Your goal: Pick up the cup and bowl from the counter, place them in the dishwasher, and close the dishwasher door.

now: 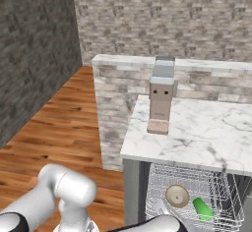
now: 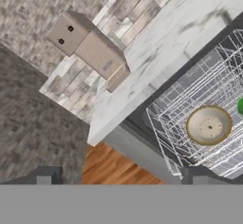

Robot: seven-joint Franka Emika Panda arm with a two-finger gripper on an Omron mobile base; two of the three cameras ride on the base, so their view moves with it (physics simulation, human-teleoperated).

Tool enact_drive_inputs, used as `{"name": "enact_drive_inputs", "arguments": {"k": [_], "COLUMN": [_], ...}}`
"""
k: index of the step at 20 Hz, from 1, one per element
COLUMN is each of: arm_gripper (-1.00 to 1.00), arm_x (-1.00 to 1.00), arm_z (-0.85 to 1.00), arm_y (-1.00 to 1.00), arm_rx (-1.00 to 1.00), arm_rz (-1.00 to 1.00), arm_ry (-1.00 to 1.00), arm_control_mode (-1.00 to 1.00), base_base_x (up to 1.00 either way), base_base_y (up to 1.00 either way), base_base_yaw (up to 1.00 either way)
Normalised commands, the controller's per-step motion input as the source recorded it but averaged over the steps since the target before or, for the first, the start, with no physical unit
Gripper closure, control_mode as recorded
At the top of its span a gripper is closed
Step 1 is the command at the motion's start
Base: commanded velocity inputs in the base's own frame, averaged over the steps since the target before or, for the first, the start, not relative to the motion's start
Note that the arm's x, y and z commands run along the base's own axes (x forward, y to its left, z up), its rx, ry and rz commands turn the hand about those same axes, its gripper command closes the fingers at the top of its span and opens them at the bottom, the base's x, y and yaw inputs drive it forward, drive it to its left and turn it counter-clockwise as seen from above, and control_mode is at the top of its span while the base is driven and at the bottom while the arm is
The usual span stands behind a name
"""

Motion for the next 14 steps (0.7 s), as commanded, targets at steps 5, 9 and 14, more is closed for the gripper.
{"name": "enact_drive_inputs", "arguments": {"k": [5,9,14], "arm_gripper": [-1.0,-1.0,-1.0], "arm_x": [-0.63,-0.44,-0.45], "arm_z": [0.0,0.0,0.0], "arm_y": [0.06,0.22,0.13], "arm_rx": [0.0,0.0,0.03], "arm_rz": [-0.02,-0.02,0.0], "arm_ry": [-0.05,-0.04,-0.07], "arm_control_mode": [-1.0,-1.0,-1.0], "base_base_x": [0.0,0.0,0.0], "base_base_y": [0.0,0.0,0.0], "base_base_yaw": [0.0,0.0,0.0]}}
